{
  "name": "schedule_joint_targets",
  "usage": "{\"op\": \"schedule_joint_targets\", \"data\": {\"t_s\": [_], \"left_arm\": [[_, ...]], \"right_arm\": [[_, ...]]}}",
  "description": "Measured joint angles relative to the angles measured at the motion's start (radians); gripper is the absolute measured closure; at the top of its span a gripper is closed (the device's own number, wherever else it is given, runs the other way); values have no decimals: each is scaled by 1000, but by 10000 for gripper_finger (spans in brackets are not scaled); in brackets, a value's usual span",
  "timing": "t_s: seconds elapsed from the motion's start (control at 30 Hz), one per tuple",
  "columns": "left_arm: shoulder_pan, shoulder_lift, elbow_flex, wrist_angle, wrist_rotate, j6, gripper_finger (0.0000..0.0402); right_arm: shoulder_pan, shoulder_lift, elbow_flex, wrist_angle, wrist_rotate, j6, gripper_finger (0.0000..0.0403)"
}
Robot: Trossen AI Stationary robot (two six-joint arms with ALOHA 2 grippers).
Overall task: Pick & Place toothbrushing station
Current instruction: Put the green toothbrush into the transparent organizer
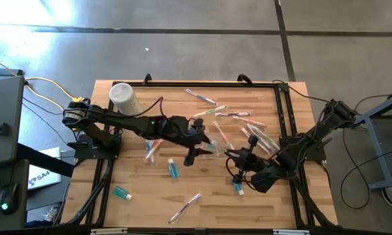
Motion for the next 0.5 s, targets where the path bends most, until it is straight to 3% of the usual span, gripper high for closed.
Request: {"op": "schedule_joint_targets", "data": {"t_s": [0.3,0.5], "left_arm": [[0,1,0,185,50,61,229],[0,1,0,197,53,111,229]], "right_arm": [[-6,0,0,1,-5,-7,384],[-41,0,0,1,-39,-8,384]]}}
